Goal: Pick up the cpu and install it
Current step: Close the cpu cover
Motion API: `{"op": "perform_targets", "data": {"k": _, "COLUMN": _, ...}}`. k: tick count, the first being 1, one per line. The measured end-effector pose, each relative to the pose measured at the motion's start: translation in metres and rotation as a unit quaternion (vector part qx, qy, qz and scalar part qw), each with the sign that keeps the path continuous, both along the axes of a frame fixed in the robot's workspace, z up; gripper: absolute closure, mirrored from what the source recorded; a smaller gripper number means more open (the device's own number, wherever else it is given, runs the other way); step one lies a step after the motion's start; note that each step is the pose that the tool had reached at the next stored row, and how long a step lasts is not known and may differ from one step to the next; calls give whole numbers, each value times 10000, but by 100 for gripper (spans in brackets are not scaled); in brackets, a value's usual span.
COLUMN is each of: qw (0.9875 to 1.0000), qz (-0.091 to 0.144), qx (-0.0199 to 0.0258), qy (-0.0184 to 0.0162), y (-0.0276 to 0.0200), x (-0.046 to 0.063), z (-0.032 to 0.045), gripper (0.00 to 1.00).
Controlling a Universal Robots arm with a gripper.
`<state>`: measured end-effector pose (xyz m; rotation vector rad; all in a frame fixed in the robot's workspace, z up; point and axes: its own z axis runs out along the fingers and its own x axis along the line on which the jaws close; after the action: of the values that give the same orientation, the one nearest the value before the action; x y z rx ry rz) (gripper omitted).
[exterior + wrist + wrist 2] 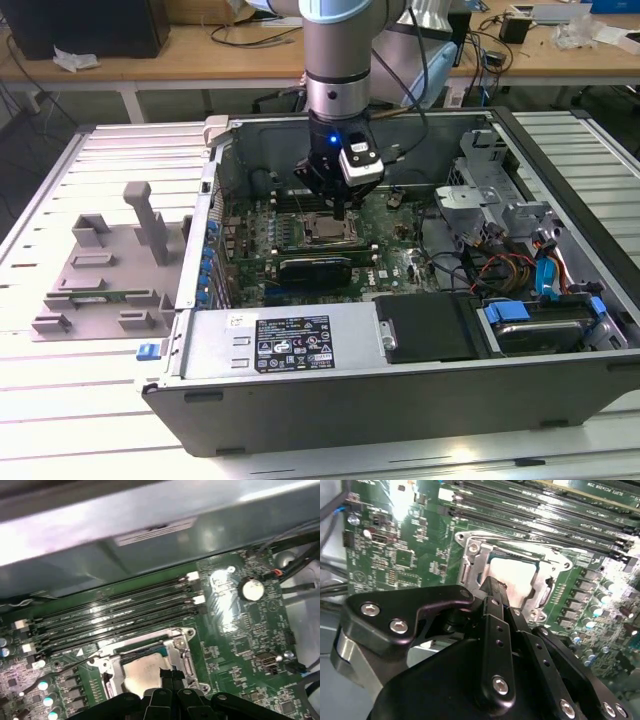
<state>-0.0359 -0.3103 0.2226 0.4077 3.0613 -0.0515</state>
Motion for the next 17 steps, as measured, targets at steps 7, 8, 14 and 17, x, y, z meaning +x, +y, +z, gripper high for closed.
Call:
{"op": "perform_targets", "data": {"k": 7, "qw": 9999, "qz": 27, "qx": 13, "qy": 169, "y": 0, "x": -25, "z": -19, "gripper": 89}}
{"op": "perform_targets", "data": {"k": 8, "qw": 9998, "qz": 27, "qx": 13, "qy": 178, "y": 0, "x": -26, "z": -18, "gripper": 89}}
{"op": "perform_targets", "data": {"k": 14, "qw": 9996, "qz": 141, "qx": 151, "qy": 179, "y": -2, "x": -26, "z": -39, "gripper": 89}}
{"op": "perform_targets", "data": {"k": 17, "qw": 9993, "qz": 291, "qx": 147, "qy": 182, "y": -3, "x": -32, "z": -57, "gripper": 89}}
